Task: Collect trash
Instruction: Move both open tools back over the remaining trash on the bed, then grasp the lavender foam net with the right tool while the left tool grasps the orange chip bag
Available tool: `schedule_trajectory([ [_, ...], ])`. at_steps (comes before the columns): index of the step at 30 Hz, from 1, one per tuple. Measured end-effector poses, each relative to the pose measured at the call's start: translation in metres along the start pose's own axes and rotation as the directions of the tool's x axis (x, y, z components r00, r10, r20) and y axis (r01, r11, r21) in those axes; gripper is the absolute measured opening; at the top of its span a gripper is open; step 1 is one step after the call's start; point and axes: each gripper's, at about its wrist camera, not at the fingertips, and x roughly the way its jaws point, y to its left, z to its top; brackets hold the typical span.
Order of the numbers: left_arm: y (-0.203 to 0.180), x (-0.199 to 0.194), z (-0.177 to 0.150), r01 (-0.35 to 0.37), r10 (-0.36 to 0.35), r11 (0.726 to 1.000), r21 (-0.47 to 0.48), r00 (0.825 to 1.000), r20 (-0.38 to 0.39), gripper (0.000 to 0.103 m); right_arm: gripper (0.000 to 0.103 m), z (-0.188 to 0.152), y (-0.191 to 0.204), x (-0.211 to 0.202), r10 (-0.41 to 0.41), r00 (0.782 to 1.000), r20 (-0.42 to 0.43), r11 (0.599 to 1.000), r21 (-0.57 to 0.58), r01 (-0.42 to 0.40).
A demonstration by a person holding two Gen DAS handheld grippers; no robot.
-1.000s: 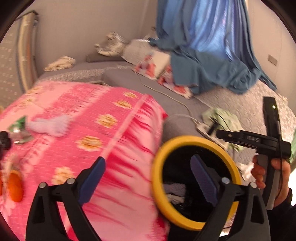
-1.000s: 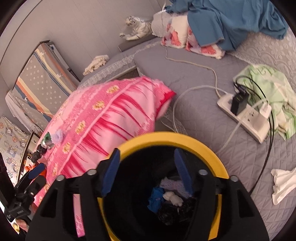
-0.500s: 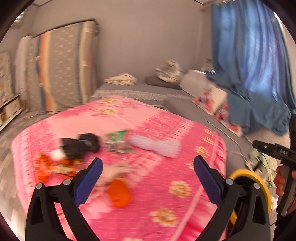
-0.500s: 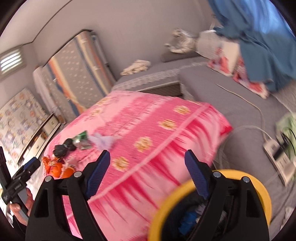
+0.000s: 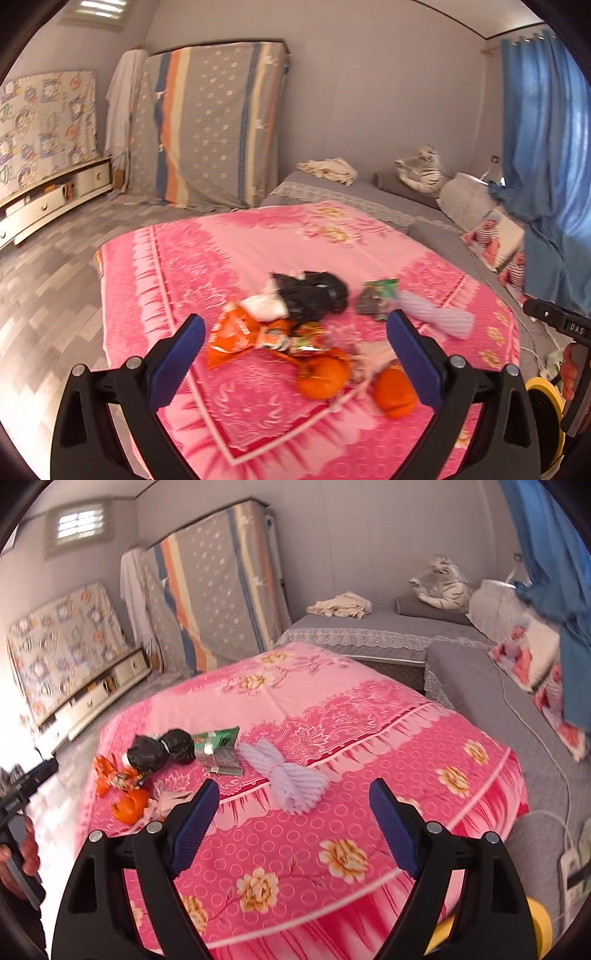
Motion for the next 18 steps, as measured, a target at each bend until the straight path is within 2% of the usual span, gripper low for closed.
schedule_trajectory([
  [5, 0.024, 0.023, -0.006, -0.04, 0.039, 0.999, -0.028, 0.999, -0.036, 0.095, 0.079, 0.0, 0.01, 0.036, -0.034, 0.999, -0.036, 0.997, -0.07, 0.031],
  [12, 0.049, 0.06, -0.012, -0.063, 0.056, 0.995, -0.076, 0.994, -0.096, 0.095, 0.079, 0.005, 0.014, 0.082, -0.056, 0.996, -0.065, 0.993, -0.111, 0.048],
  [18, 0.063, 0.079, -0.013, -0.067, 0.055, 0.992, -0.108, 0.993, -0.107, 0.095, 0.079, 0.012, 0.021, 0.115, -0.072, 0.994, -0.079, 0.985, -0.165, 0.058],
])
